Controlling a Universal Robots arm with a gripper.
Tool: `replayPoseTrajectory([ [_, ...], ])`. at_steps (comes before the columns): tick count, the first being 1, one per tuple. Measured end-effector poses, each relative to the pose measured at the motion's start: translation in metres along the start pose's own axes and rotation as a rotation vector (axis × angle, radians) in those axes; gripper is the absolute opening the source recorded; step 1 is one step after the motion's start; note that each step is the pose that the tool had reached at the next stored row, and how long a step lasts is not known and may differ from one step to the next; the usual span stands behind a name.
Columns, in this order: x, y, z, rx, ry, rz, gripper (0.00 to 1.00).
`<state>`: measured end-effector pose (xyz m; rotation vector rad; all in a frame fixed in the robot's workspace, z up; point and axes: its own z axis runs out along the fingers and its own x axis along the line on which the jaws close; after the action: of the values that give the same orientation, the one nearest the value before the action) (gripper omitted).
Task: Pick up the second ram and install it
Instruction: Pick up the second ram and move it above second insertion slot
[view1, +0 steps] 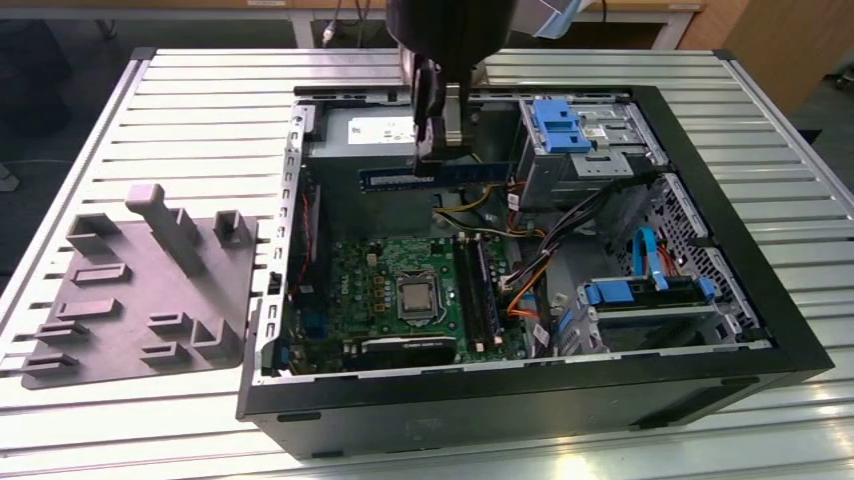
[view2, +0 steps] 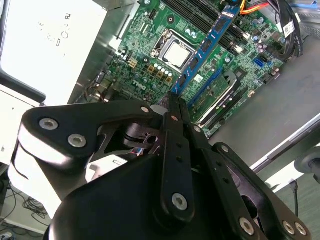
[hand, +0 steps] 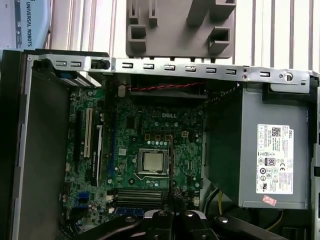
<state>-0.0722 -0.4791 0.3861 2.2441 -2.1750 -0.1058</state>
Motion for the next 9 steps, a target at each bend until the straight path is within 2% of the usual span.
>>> replayPoseTrajectory([
  [9,0.0002,-0.0012,0.0056,-0.0004,0.0001,0.0,0.12],
])
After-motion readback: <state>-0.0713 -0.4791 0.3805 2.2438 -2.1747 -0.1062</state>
